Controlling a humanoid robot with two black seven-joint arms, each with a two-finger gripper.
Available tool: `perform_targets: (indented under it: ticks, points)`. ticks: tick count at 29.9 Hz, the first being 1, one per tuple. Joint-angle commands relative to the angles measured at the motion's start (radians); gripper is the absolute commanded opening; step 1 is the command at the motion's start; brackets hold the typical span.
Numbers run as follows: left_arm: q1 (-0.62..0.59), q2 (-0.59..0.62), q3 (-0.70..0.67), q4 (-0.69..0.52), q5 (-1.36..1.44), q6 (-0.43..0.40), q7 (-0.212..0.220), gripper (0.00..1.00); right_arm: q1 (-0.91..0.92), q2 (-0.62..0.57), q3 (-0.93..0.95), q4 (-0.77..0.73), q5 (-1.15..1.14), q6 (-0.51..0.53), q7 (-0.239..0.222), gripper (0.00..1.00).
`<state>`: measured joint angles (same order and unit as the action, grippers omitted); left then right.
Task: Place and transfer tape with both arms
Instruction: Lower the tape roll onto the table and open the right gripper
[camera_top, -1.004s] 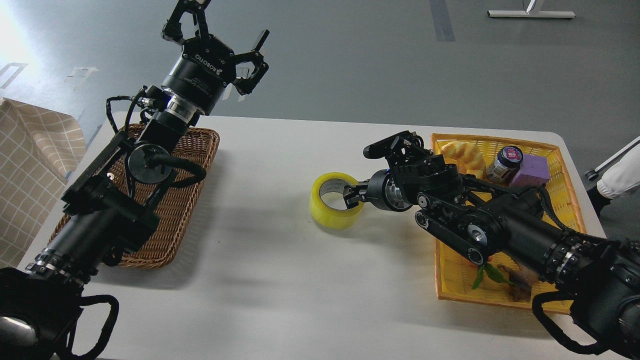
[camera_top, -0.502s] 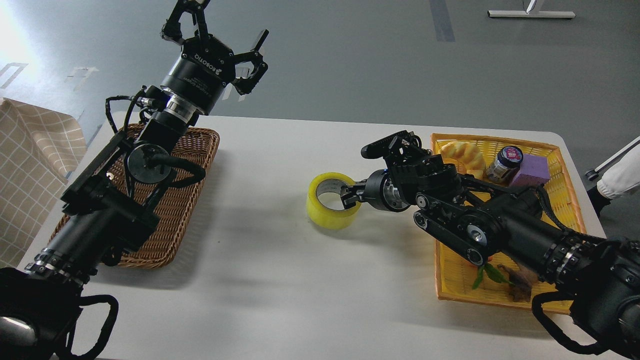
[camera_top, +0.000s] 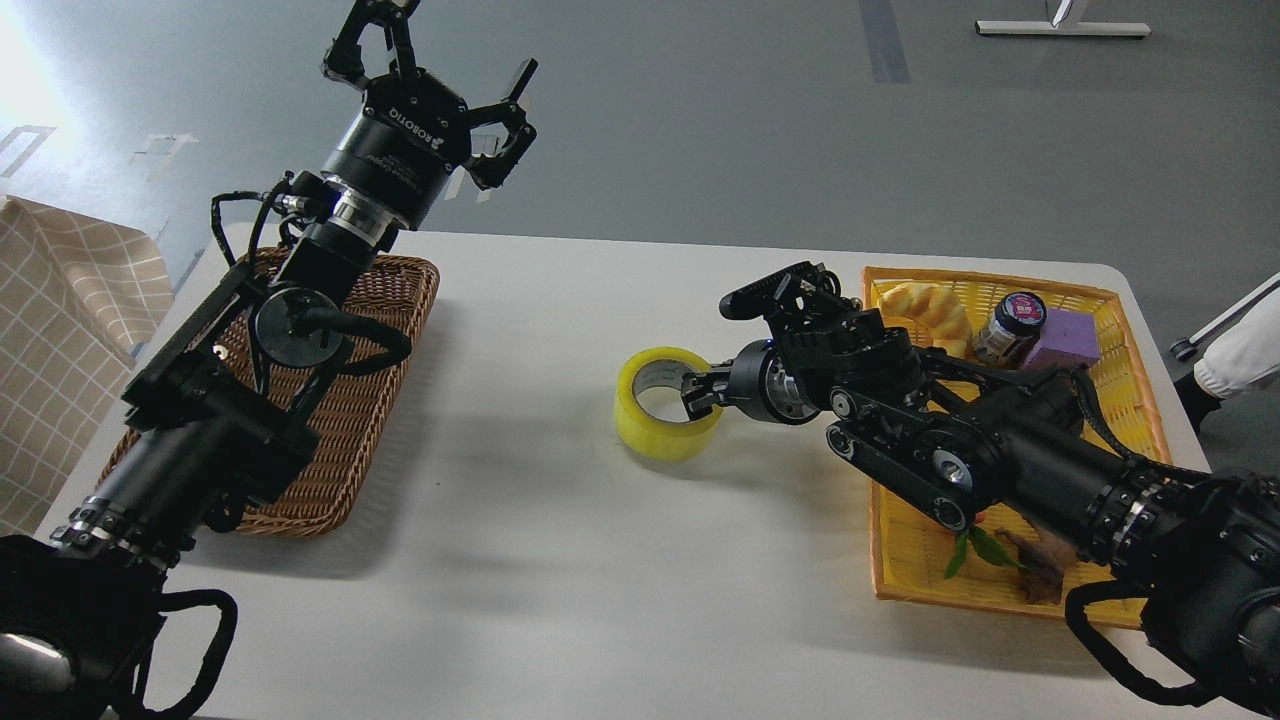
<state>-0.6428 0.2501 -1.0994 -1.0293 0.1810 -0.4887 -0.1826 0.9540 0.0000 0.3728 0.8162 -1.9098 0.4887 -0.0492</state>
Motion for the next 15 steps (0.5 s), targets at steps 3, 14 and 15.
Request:
perform_targets:
  ticks: [3, 14, 15]
  points:
    - [0.0, 0.001, 0.001, 0.0, 0.0, 0.0, 0.0, 0.98, -0.001, 0.0, 0.0, 0.0, 0.0, 0.0, 0.002, 0.07]
    - [0.0, 0.001, 0.0, 0.0, 0.0, 0.0, 0.0, 0.98, -0.009, 0.0, 0.005, 0.0, 0.006, 0.0, 0.006, 0.25]
    - [0.0, 0.0, -0.001, 0.0, 0.0, 0.0, 0.0, 0.98, -0.009, 0.0, 0.003, 0.0, 0.006, 0.0, 0.008, 0.35]
